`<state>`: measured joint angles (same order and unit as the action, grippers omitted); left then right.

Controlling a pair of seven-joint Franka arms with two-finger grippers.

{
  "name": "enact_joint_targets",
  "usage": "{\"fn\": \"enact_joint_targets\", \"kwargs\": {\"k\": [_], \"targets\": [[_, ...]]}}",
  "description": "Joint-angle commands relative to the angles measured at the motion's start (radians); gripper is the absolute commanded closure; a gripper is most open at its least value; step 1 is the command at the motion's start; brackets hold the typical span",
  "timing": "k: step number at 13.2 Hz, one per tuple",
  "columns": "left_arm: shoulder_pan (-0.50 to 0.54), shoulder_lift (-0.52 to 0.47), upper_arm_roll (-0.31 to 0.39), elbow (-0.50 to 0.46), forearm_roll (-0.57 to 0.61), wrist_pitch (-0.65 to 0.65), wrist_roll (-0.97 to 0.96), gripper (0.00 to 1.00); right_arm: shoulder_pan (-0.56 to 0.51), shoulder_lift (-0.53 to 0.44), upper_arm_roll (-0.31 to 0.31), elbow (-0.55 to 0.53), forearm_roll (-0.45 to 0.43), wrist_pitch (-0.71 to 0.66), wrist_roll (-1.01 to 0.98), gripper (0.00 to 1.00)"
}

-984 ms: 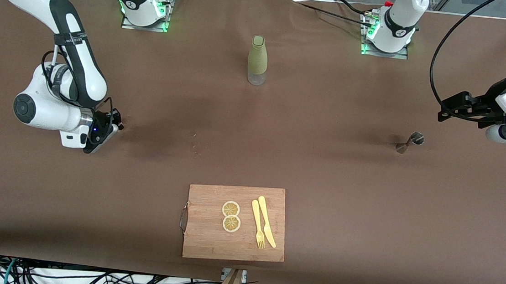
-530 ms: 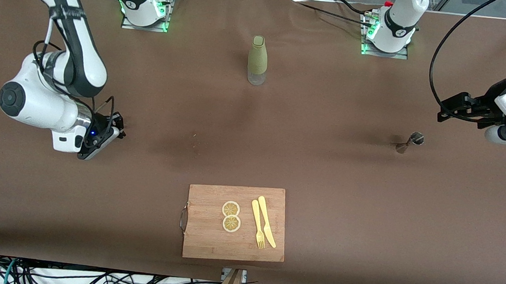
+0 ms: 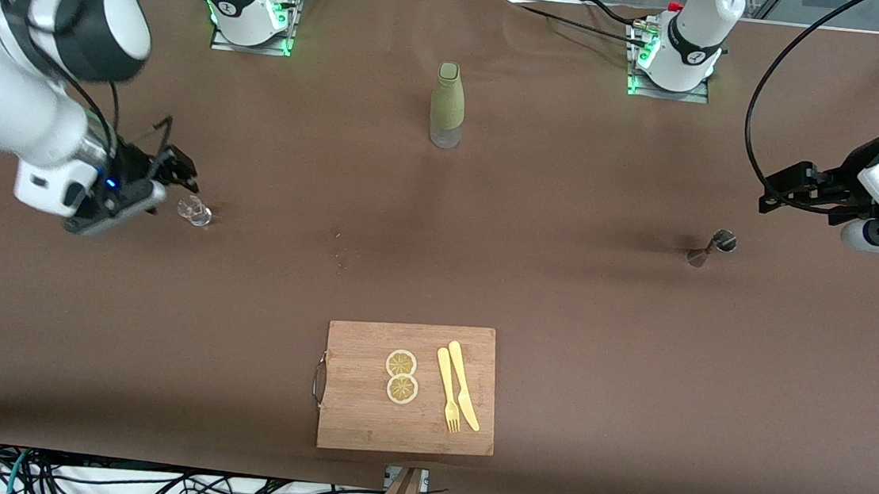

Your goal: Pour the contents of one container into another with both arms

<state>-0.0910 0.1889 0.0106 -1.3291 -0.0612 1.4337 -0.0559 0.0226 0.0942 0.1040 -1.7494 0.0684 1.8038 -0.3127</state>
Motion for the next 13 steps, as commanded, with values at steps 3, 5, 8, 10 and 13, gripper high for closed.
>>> {"fn": "enact_joint_targets", "kwargs": {"k": [3, 5, 8, 10, 13], "targets": [[-0.006, 0.018, 0.002, 0.038, 0.011, -0.007, 0.010, 0.00, -0.004, -0.100, -0.003, 0.143, -0.062, -0.237, 0.245, 0.00], [-0.006, 0.018, 0.000, 0.038, 0.011, -0.007, 0.011, 0.00, -0.007, -0.123, -0.015, 0.145, -0.071, -0.311, 0.296, 0.00], [-0.006, 0.018, 0.002, 0.038, 0.011, -0.007, 0.010, 0.00, -0.018, -0.116, -0.036, 0.166, -0.078, -0.327, 0.310, 0.00], [-0.006, 0.018, 0.000, 0.038, 0.011, -0.007, 0.010, 0.00, -0.020, -0.114, -0.062, 0.165, -0.081, -0.328, 0.301, 0.00], [-0.006, 0.018, 0.000, 0.038, 0.011, -0.007, 0.011, 0.00, -0.021, -0.079, -0.112, 0.226, -0.088, -0.330, 0.300, 0.00]]}}
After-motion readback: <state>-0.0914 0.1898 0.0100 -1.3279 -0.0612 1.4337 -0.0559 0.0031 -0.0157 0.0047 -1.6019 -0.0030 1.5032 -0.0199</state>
